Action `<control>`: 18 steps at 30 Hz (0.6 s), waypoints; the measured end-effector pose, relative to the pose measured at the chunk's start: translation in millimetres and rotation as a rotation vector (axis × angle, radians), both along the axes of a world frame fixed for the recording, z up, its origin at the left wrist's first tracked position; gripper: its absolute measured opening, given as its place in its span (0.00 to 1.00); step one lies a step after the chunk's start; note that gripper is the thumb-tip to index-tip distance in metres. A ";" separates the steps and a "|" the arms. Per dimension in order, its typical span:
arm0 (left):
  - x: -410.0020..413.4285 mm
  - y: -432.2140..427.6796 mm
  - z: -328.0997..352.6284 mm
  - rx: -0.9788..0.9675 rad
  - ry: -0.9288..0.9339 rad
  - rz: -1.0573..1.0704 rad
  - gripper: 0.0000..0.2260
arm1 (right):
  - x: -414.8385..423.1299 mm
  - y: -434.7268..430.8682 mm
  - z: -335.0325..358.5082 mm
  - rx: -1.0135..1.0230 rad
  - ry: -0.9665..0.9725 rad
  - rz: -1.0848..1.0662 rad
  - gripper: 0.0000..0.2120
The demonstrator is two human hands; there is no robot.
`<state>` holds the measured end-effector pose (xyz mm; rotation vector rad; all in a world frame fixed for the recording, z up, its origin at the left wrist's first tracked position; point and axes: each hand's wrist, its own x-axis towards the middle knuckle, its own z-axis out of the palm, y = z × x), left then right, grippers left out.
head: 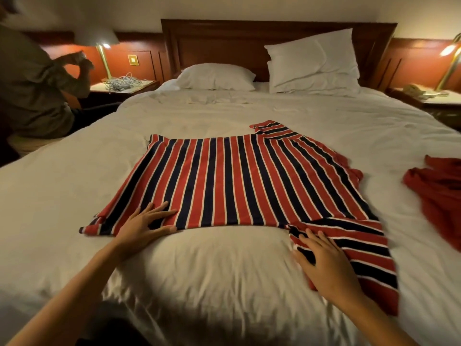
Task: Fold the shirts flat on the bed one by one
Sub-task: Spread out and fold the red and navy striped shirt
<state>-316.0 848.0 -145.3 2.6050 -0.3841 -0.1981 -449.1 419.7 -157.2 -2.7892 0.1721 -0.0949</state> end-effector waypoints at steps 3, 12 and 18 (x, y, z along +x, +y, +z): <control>-6.1 0.5 -2.3 -0.122 -0.006 0.006 0.23 | -10.1 5.5 -1.8 0.037 -0.085 -0.012 0.35; -15.0 3.1 0.6 -0.114 -0.234 -0.072 0.19 | -23.3 -6.2 5.7 0.140 -0.201 0.045 0.12; -10.9 42.8 6.1 0.123 -0.636 -0.137 0.15 | -3.4 -60.5 51.6 0.289 -0.270 0.010 0.11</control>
